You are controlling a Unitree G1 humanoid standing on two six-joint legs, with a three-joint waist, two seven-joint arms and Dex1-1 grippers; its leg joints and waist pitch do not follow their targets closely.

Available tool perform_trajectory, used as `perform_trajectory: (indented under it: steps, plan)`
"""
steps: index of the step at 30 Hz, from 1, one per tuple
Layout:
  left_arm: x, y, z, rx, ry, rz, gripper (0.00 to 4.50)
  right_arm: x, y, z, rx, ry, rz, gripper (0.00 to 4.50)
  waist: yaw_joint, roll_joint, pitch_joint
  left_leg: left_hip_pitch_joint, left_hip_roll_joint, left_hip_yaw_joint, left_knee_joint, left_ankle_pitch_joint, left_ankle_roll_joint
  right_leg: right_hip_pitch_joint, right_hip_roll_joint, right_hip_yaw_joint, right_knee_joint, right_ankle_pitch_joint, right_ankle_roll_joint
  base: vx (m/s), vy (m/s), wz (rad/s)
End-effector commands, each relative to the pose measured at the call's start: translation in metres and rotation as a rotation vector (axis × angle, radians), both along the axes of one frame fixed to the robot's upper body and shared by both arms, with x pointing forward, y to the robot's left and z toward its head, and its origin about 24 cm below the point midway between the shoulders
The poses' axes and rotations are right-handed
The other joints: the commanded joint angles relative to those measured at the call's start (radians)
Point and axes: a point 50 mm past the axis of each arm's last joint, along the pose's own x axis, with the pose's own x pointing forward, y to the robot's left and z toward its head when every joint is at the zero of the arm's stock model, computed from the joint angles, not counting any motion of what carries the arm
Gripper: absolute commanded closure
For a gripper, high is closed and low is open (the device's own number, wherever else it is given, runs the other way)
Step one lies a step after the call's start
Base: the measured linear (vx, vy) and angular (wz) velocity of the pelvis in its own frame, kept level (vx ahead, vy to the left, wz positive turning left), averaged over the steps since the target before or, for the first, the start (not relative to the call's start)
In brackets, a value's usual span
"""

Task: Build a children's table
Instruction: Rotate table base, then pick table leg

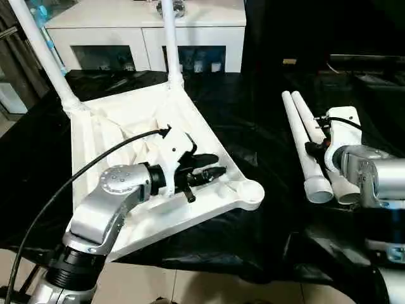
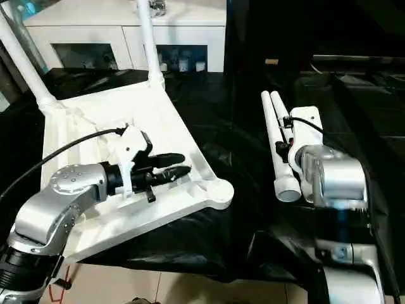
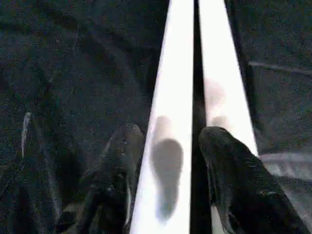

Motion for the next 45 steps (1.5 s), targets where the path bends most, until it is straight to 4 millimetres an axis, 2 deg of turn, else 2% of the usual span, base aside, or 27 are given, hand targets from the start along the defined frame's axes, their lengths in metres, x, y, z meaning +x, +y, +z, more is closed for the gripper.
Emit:
perform_trajectory:
  steps: [1, 3, 5, 8, 9, 10, 11, 15, 18, 19, 22, 23, 24, 26, 27, 30, 31, 32, 33, 35, 36, 40, 41, 42, 43, 44, 45]
  plan:
    - [-0.003, 0.002, 0.001, 0.016, -0.003, -0.005, 2.12, 0.005, 0.001, 0.002, -0.014, -0.006, 0.004, 1.88, 0.000, -0.018, -0.069, 0.018, 0.038, -0.014, -0.059, -0.172, 0.009, 0.050, -0.046, 0.042, -0.071, -0.259, -0.185, 0.000, 0.000, 0.00]
    - [-0.003, 0.003, 0.001, 0.021, 0.000, -0.004, 2.12, 0.006, 0.001, 0.001, -0.015, -0.002, 0.004, 1.88, 0.000, -0.020, -0.070, 0.017, 0.037, -0.013, -0.058, -0.164, 0.012, 0.050, -0.045, 0.043, -0.070, -0.250, -0.186, 0.000, 0.000, 0.00]
    - [-0.005, 0.000, 0.001, 0.019, 0.013, -0.020, 1.89, 0.012, 0.000, -0.002, -0.018, 0.014, -0.001, 1.61, 0.000, -0.016, -0.072, 0.018, 0.037, -0.014, -0.057, -0.163, 0.010, 0.050, -0.045, 0.042, -0.067, -0.243, -0.194, 0.000, 0.000, 0.00]
    - [-0.005, -0.001, 0.001, 0.022, 0.005, -0.022, 1.66, 0.014, -0.001, -0.003, -0.014, 0.022, -0.002, 1.40, 0.001, -0.018, -0.070, 0.017, 0.036, -0.013, -0.056, -0.175, 0.010, 0.050, -0.044, 0.042, -0.069, -0.248, -0.195, 0.000, 0.000, 0.00]
    - [-0.005, -0.002, 0.002, 0.024, -0.004, -0.020, 1.58, 0.014, -0.001, -0.004, -0.008, 0.031, 0.000, 1.32, 0.000, -0.025, -0.070, 0.017, 0.037, -0.012, -0.056, -0.174, 0.012, 0.050, -0.043, 0.042, -0.070, -0.248, -0.195, 0.000, 0.000, 0.00]
    - [-0.005, -0.001, 0.001, 0.040, -0.015, -0.024, 1.58, 0.015, -0.001, -0.007, 0.002, 0.071, 0.000, 1.32, 0.001, -0.021, -0.069, 0.017, 0.036, -0.013, -0.056, -0.176, 0.013, 0.051, -0.045, 0.042, -0.069, -0.256, -0.196, 0.000, 0.000, 0.00]
    - [-0.006, 0.000, 0.001, 0.045, -0.013, -0.025, 1.58, 0.015, -0.001, -0.008, 0.004, 0.080, 0.001, 1.32, -0.001, -0.025, -0.070, 0.017, 0.036, -0.013, -0.055, -0.177, 0.012, 0.050, -0.044, 0.042, -0.069, -0.260, -0.197, 0.000, 0.000, 0.00]
    - [-0.007, 0.001, -0.001, 0.053, -0.013, -0.028, 1.58, 0.014, 0.002, -0.016, 0.059, 0.167, 0.025, 1.32, -0.001, -0.025, -0.068, 0.017, 0.036, -0.013, -0.054, -0.197, 0.008, 0.049, -0.044, 0.042, -0.070, -0.296, -0.186, 0.000, 0.000, 0.00]
    - [-0.006, -0.001, 0.000, 0.051, -0.012, -0.029, 1.58, 0.014, -0.001, -0.022, 0.045, 0.212, 0.015, 1.32, 0.000, -0.020, -0.067, 0.018, 0.036, -0.013, -0.054, -0.209, -0.001, 0.047, -0.044, 0.042, -0.072, -0.310, -0.185, 0.000, 0.000, 0.00]
    - [-0.005, -0.002, 0.000, 0.049, -0.012, -0.031, 1.58, 0.014, -0.003, -0.025, 0.042, 0.234, 0.013, 1.32, -0.001, -0.023, -0.068, 0.018, 0.036, -0.013, -0.053, -0.208, -0.002, 0.047, -0.044, 0.042, -0.072, -0.304, -0.187, 0.000, 0.000, 0.00]
    - [-0.004, -0.004, 0.001, 0.041, -0.018, -0.040, 1.58, 0.015, -0.003, -0.029, 0.060, 0.271, 0.015, 1.32, -0.001, -0.022, -0.069, 0.017, 0.036, -0.013, -0.052, -0.213, -0.001, 0.047, -0.044, 0.041, -0.069, -0.295, -0.199, 0.000, 0.000, 0.00]
    - [-0.004, -0.005, 0.000, 0.042, -0.019, -0.039, 1.53, 0.015, -0.003, -0.030, 0.068, 0.284, 0.011, 1.47, -0.003, -0.038, -0.068, 0.014, 0.036, -0.013, -0.051, -0.208, 0.005, 0.050, -0.045, 0.042, -0.066, -0.303, -0.198, 0.000, 0.000, 0.00]
    - [-0.003, -0.005, 0.000, 0.043, -0.020, -0.038, 1.53, 0.015, -0.003, -0.031, 0.073, 0.288, 0.009, 1.47, -0.002, -0.033, -0.067, 0.015, 0.036, -0.012, -0.051, -0.210, 0.005, 0.048, -0.046, 0.042, -0.069, -0.315, -0.196, 0.000, 0.000, 0.00]
    - [-0.003, -0.005, 0.000, 0.041, -0.022, -0.035, 1.50, 0.016, -0.003, -0.031, 0.080, 0.294, 0.006, 1.68, -0.003, -0.033, -0.068, 0.017, 0.038, -0.012, -0.051, -0.203, 0.001, 0.045, -0.043, 0.042, -0.069, -0.308, -0.192, 0.000, 0.000, 0.00]
    - [-0.002, -0.006, 0.001, 0.034, -0.022, -0.033, 1.50, 0.016, -0.004, -0.033, 0.096, 0.310, 0.010, 1.82, -0.005, -0.043, -0.068, 0.016, 0.038, -0.011, -0.051, -0.199, 0.002, 0.046, -0.043, 0.042, -0.068, -0.300, -0.193, 0.000, 0.000, 0.00]
    - [-0.001, -0.008, 0.001, 0.033, -0.019, -0.041, 1.50, 0.017, -0.005, -0.036, 0.114, 0.324, 0.011, 1.97, -0.002, -0.037, -0.068, 0.017, 0.039, -0.011, -0.050, -0.202, 0.003, 0.045, -0.045, 0.043, -0.066, -0.290, -0.207, 0.000, 0.000, 0.00]
    - [-0.002, -0.009, 0.001, 0.039, -0.016, -0.063, 1.50, 0.018, -0.006, -0.039, 0.123, 0.333, 0.008, 2.06, -0.001, -0.041, -0.068, 0.016, 0.039, -0.011, -0.050, -0.203, 0.003, 0.046, -0.046, 0.042, -0.064, -0.288, -0.209, 0.000, 0.000, 0.00]
    - [-0.003, -0.009, 0.001, 0.040, -0.015, -0.071, 1.50, 0.018, -0.007, -0.040, 0.121, 0.335, 0.007, 2.14, -0.002, -0.041, -0.067, 0.016, 0.039, -0.012, -0.051, -0.210, 0.002, 0.045, -0.046, 0.042, -0.065, -0.293, -0.211, 0.000, 0.000, 0.00]
    - [-0.003, -0.009, 0.002, 0.042, -0.015, -0.078, 1.50, 0.018, -0.007, -0.041, 0.120, 0.337, 0.006, 2.14, 0.000, -0.048, -0.067, 0.017, 0.039, -0.011, -0.050, -0.212, 0.003, 0.045, -0.047, 0.043, -0.066, -0.302, -0.207, 0.000, 0.000, 0.00]
    - [-0.003, -0.007, 0.002, 0.057, -0.017, -0.091, 1.50, 0.018, -0.007, -0.043, 0.122, 0.340, 0.000, 2.37, 0.000, -0.047, -0.066, 0.016, 0.040, -0.011, -0.051, -0.211, 0.000, 0.044, -0.047, 0.043, -0.066, -0.304, -0.205, 0.000, 0.000, 0.00]
    - [-0.002, -0.006, 0.002, 0.061, -0.019, -0.092, 1.50, 0.018, -0.007, -0.044, 0.124, 0.340, -0.001, 2.43, -0.001, -0.052, -0.066, 0.016, 0.040, -0.010, -0.051, -0.211, 0.000, 0.044, -0.046, 0.043, -0.066, -0.303, -0.204, 0.000, 0.000, 0.00]
    - [0.000, -0.004, 0.003, 0.059, -0.022, -0.089, 1.50, 0.020, -0.006, -0.044, 0.141, 0.327, -0.008, 2.59, -0.001, -0.050, -0.066, 0.017, 0.041, -0.011, -0.052, -0.222, -0.009, 0.044, -0.046, 0.043, -0.064, -0.297, -0.207, 0.000, 0.000, 0.00]
    - [0.001, -0.004, 0.004, 0.061, -0.024, -0.086, 1.50, 0.021, -0.006, -0.044, 0.148, 0.319, -0.009, 2.60, 0.004, -0.026, -0.065, 0.019, 0.039, -0.015, -0.052, -0.234, -0.016, 0.044, -0.047, 0.042, -0.062, -0.300, -0.208, 0.000, 0.000, 0.00]
    - [0.001, -0.004, 0.004, 0.061, -0.025, -0.083, 1.50, 0.021, -0.006, -0.044, 0.160, 0.311, -0.008, 2.60, -0.001, -0.035, -0.064, 0.019, 0.039, -0.011, -0.053, -0.245, -0.017, 0.041, -0.043, 0.042, -0.070, -0.302, -0.204, 0.000, 0.000, 0.00]
    - [0.003, -0.005, 0.004, 0.057, -0.030, -0.078, 1.50, 0.021, -0.005, -0.043, 0.182, 0.302, -0.007, 2.61, 0.000, -0.041, -0.066, 0.018, 0.039, -0.013, -0.054, -0.255, -0.020, 0.045, -0.044, 0.041, -0.065, -0.299, -0.205, 0.000, 0.000, 0.00]
    - [0.006, -0.004, 0.006, 0.040, -0.043, -0.058, 1.50, 0.022, -0.004, -0.043, 0.214, 0.288, -0.005, 2.61, 0.002, -0.024, -0.066, 0.021, 0.040, -0.016, -0.054, -0.266, -0.025, 0.044, -0.046, 0.041, -0.064, -0.302, -0.207, 0.000, 0.000, 0.00]
    - [0.006, -0.004, 0.006, 0.040, -0.043, -0.058, 1.50, 0.022, -0.004, -0.043, 0.214, 0.288, -0.005, 2.61, -0.001, -0.031, -0.065, 0.019, 0.038, -0.013, -0.054, -0.270, -0.023, 0.043, -0.043, 0.041, -0.070, -0.301, -0.205, 0.000, 0.000, 0.00]
